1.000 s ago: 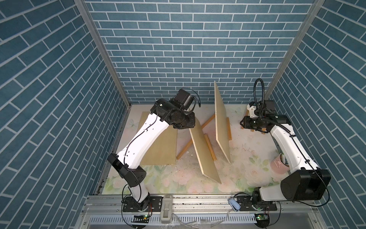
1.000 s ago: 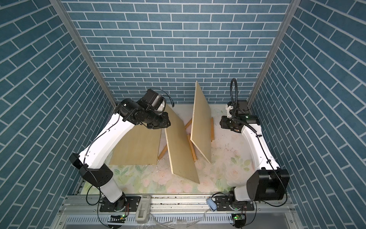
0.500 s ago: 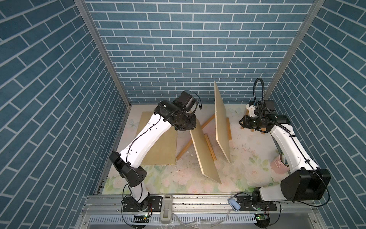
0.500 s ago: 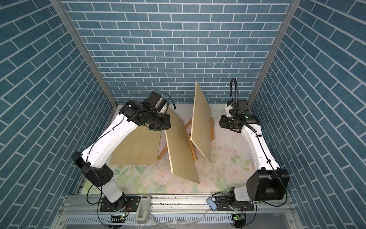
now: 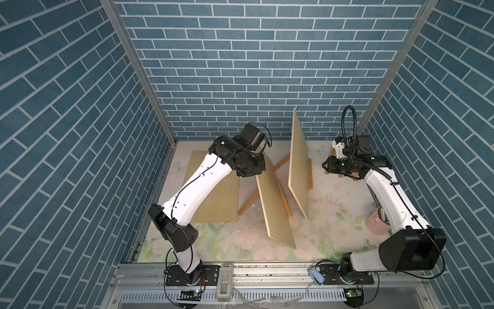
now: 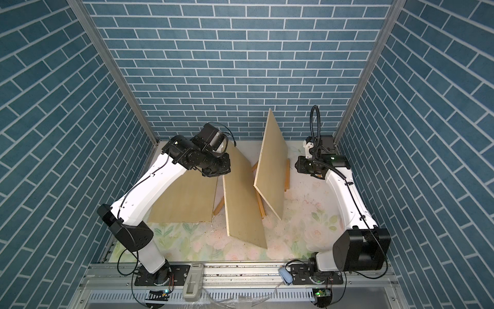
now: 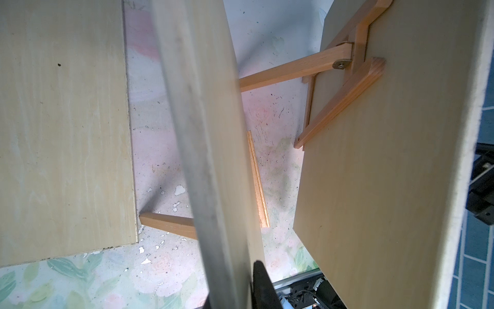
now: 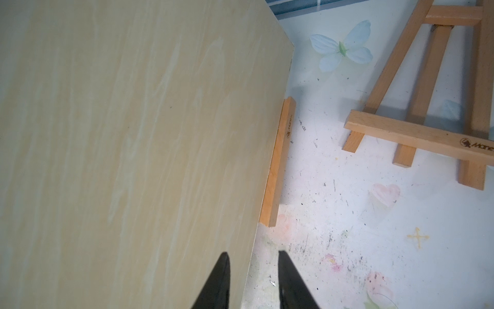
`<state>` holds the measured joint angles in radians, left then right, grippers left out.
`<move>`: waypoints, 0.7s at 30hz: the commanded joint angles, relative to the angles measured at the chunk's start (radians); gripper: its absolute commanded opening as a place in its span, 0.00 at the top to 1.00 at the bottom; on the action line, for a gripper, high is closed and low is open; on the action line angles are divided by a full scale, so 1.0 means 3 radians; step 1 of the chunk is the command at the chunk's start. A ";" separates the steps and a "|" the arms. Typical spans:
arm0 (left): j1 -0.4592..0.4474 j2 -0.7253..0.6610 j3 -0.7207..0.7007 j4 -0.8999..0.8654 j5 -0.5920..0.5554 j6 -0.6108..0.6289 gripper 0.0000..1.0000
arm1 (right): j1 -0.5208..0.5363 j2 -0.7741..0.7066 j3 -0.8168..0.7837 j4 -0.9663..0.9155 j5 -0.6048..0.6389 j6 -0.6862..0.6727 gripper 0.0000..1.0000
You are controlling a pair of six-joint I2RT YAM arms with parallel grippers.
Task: Disassemble the easel
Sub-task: Pick up the drawing board from the easel.
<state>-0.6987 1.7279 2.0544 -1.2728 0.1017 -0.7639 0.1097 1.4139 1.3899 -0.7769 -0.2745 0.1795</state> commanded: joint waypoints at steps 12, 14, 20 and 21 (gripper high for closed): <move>-0.0069 -0.0073 0.0132 0.0090 -0.0081 0.0235 1.00 | 0.0046 -0.0081 -0.0044 0.0014 -0.0016 0.0051 0.68; -0.0081 -0.0109 0.0188 0.0134 -0.0087 0.0238 1.00 | 0.0053 -0.0076 -0.0036 0.0018 -0.0018 0.0051 0.68; -0.0109 -0.0156 0.0429 0.0221 -0.0042 0.0246 1.00 | 0.0084 -0.0065 -0.0018 0.0022 -0.0021 0.0066 0.68; -0.0117 -0.0158 0.0467 0.0215 -0.0047 0.0254 1.00 | 0.0090 -0.0065 -0.0018 0.0023 -0.0018 0.0066 0.68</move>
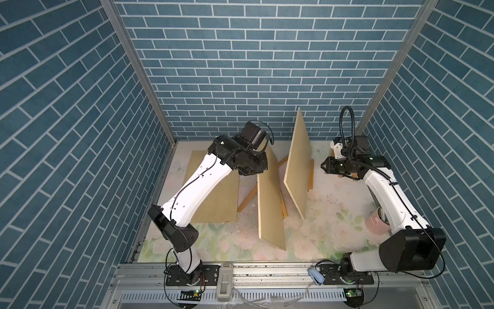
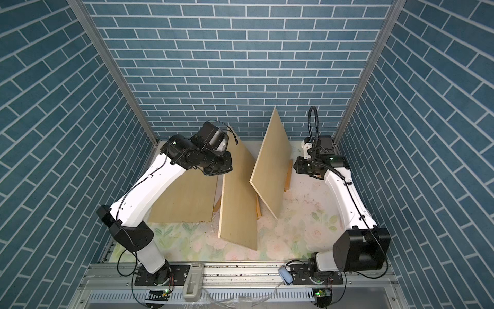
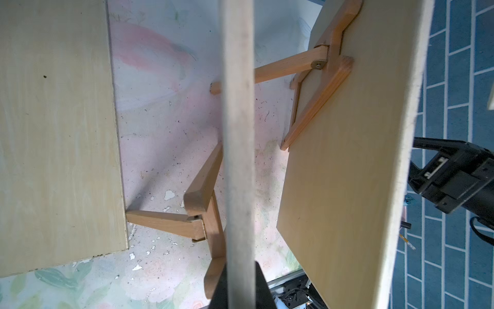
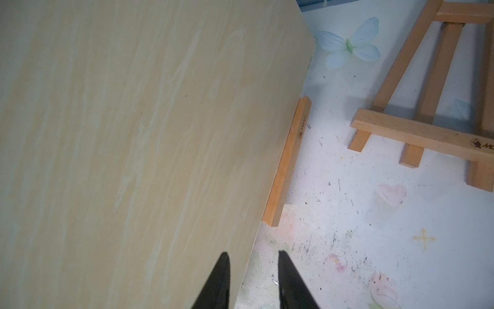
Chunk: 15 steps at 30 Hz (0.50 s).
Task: Disassemble the easel
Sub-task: Pick up the drawing board from the easel.
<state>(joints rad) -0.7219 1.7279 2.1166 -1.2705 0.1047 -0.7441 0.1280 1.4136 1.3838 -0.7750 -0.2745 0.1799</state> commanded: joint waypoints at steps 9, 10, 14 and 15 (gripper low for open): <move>-0.0121 -0.0208 0.0483 0.0330 0.0075 0.0193 1.00 | 0.0070 -0.0079 0.0022 0.0023 0.0005 0.0086 0.68; -0.0135 -0.0210 0.0530 0.0320 0.0073 0.0202 1.00 | 0.0074 -0.0084 0.0026 0.0024 0.0005 0.0091 0.68; -0.0178 -0.0214 0.0776 0.0146 -0.0049 0.0246 1.00 | 0.0100 -0.0095 0.0040 0.0021 0.0015 0.0101 0.68; -0.0185 -0.0221 0.0831 0.0088 -0.0088 0.0258 1.00 | 0.0105 -0.0095 0.0044 0.0022 0.0015 0.0101 0.68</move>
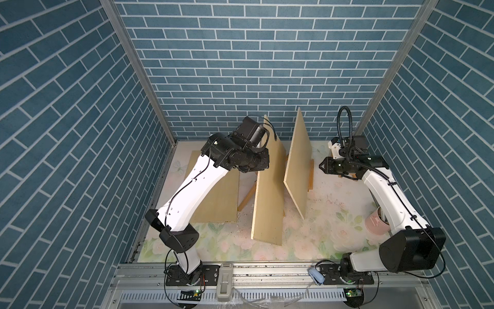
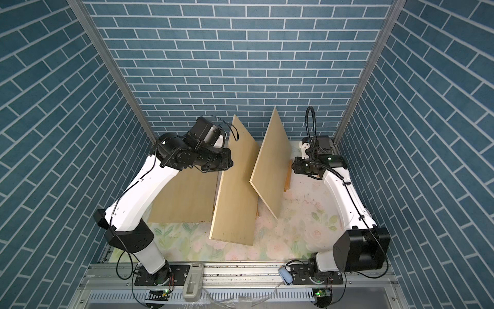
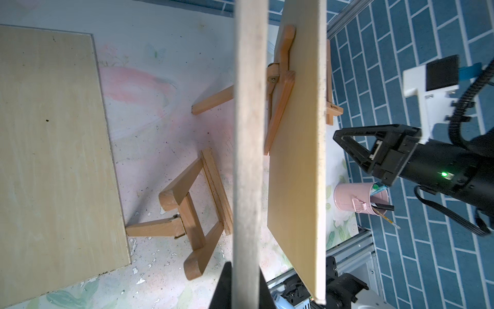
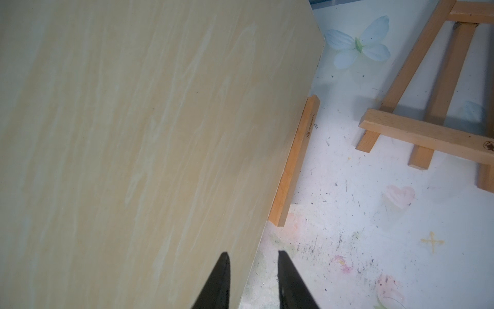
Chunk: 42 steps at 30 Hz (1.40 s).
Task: Disassemble the easel
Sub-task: Pick up the drawing board from the easel, then place the drawing board on the drawing board.
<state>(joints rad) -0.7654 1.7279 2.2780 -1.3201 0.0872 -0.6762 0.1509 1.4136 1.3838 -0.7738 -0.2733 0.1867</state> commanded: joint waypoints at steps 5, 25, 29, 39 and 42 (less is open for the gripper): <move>-0.0056 -0.0301 0.0579 -0.0076 -0.0244 0.0065 1.00 | 0.0045 -0.0110 0.0056 0.0005 0.0034 0.0076 0.68; -0.0056 -0.1090 0.0663 -0.0356 -0.0533 0.0166 1.00 | 0.0177 -0.0095 0.0160 -0.0033 0.0102 0.0119 0.68; -0.0059 -0.1273 0.0594 -0.0311 -0.0602 0.0190 1.00 | 0.0205 -0.0095 0.0159 -0.0038 0.0127 0.0124 0.68; -0.0056 -0.1507 0.0656 -0.0190 -0.0630 0.0291 1.00 | 0.0249 -0.0064 0.0189 -0.0033 0.0162 0.0139 0.68; -0.0056 -0.1565 0.0660 -0.0227 -0.0732 0.0300 1.00 | 0.0258 -0.0059 0.0191 -0.0028 0.0174 0.0139 0.68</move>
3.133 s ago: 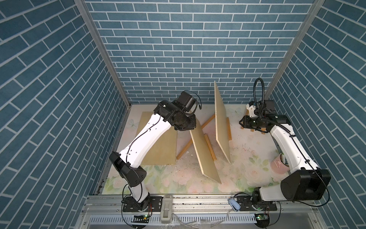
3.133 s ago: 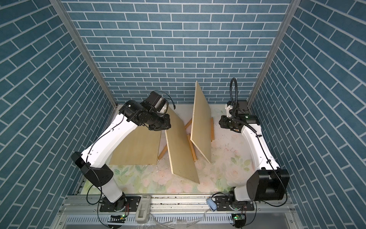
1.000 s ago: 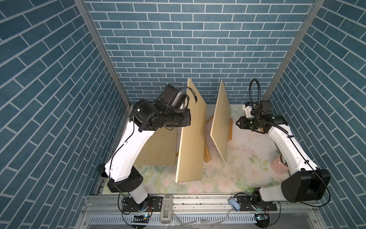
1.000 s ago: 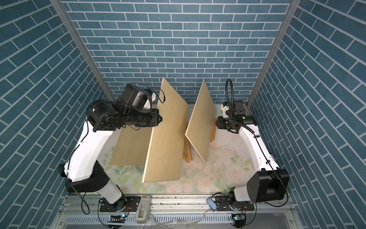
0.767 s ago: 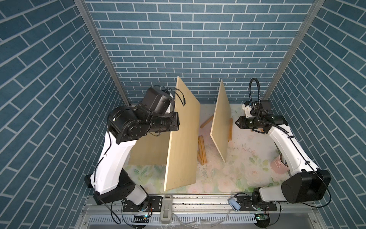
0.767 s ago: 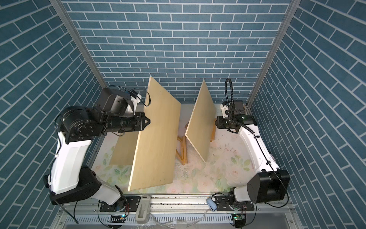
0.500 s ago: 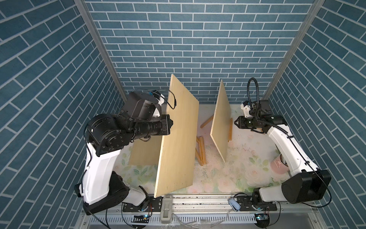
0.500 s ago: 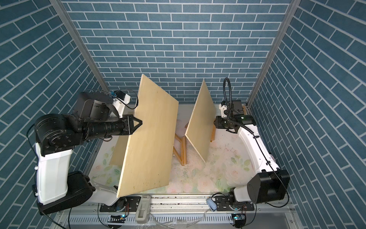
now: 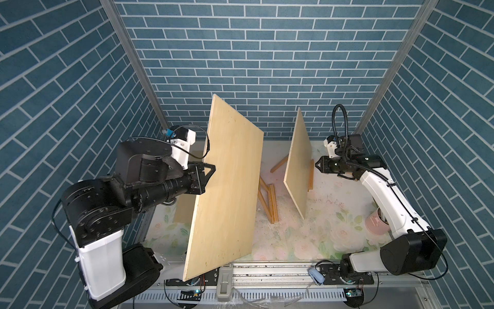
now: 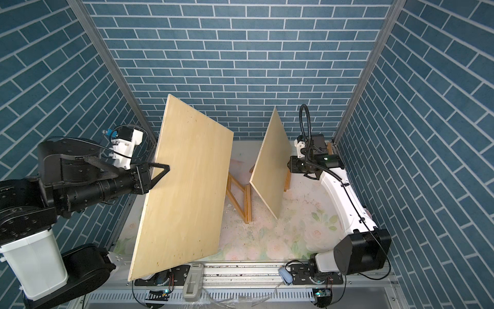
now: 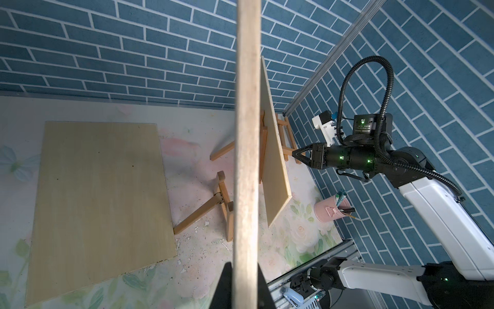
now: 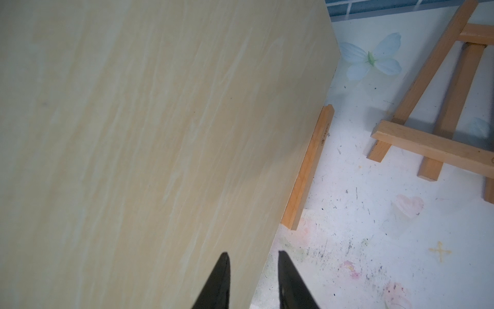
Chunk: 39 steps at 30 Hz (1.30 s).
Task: Disassemble the easel
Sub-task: Place the drawing board on the drawing board.
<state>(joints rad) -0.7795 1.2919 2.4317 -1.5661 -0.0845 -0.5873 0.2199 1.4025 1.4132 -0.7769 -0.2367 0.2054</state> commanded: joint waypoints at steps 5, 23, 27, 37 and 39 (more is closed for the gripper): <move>-0.0009 -0.0124 0.0166 0.0447 -0.0407 0.0010 1.00 | 0.0035 -0.0007 0.0127 -0.0023 0.0058 0.0067 0.68; 0.0701 0.0698 0.0322 -0.0084 -0.0214 0.0255 1.00 | 0.0085 0.0020 0.0204 -0.0038 0.0034 0.0052 0.68; 0.1219 0.0866 0.0244 0.0066 0.0255 0.0526 1.00 | 0.0085 -0.0054 0.0146 -0.0063 0.0076 0.0043 0.68; 0.2277 0.0836 -0.0794 0.0874 0.1666 0.1050 1.00 | 0.0085 -0.0107 0.0163 -0.0175 0.0205 -0.0006 0.68; 0.2507 0.0750 -0.1155 0.1223 0.2057 0.1037 1.00 | 0.0088 -0.0094 0.0190 -0.0191 0.0209 0.0010 0.68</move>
<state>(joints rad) -0.0925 1.5772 2.1502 -1.4513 0.2749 -0.2981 0.2405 1.3895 1.4483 -0.7990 -0.1940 0.2047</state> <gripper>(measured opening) 0.123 0.318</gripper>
